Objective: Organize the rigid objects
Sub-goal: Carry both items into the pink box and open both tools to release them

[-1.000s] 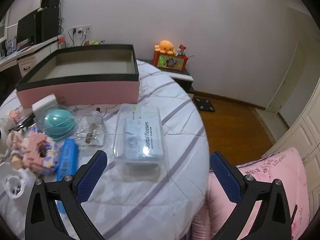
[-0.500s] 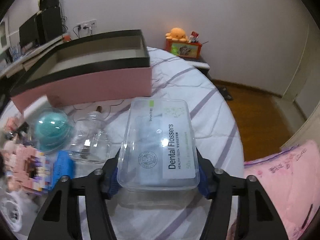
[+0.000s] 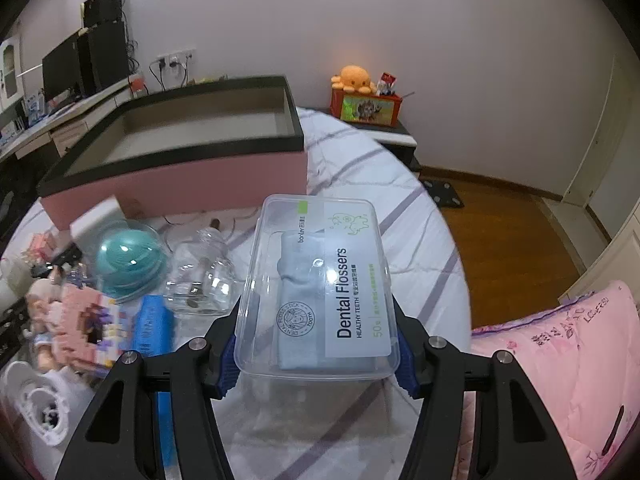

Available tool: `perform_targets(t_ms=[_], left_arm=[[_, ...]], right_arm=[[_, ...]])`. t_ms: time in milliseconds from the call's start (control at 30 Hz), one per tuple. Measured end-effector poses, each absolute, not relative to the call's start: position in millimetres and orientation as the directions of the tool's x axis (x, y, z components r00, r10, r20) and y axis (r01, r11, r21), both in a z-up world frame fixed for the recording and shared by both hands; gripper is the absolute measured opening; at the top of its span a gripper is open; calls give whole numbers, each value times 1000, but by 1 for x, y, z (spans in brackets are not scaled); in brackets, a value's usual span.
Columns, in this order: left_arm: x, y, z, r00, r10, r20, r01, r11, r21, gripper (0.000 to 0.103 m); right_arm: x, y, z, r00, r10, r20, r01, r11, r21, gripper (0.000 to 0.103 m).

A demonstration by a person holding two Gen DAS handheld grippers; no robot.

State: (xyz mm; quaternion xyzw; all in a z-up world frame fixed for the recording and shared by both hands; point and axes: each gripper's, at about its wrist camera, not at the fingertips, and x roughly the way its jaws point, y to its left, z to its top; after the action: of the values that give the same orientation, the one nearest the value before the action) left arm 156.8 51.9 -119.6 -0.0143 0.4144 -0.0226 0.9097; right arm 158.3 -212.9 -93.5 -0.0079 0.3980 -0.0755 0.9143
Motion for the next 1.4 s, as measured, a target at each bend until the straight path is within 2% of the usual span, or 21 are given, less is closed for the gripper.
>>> perform_targets(t_ms=[133, 300, 667, 867, 1167, 1400], left_arm=[[150, 55, -112, 660, -61, -749, 17, 998, -67, 45], [132, 57, -87, 712, -39, -702, 1, 998, -56, 45], [77, 34, -5, 879, -23, -476, 25, 1000, -1, 45], [56, 20, 19, 918, -49, -395, 55, 998, 5, 45], [46, 11, 24, 929, -58, -365, 68, 998, 12, 45], [62, 12, 19, 915, -72, -397, 78, 997, -1, 45]], right_arm=[[145, -212, -77, 709, -138, -691, 131, 989, -63, 61], [117, -206, -45, 778, -108, -619, 112, 993, -32, 61], [60, -180, 16, 906, -26, -422, 18, 1000, -24, 61], [38, -160, 31, 937, 16, -348, -31, 999, -38, 61], [26, -160, 35, 945, 54, -324, -69, 997, -35, 62], [33, -169, 34, 939, 54, -341, -63, 998, -17, 62]])
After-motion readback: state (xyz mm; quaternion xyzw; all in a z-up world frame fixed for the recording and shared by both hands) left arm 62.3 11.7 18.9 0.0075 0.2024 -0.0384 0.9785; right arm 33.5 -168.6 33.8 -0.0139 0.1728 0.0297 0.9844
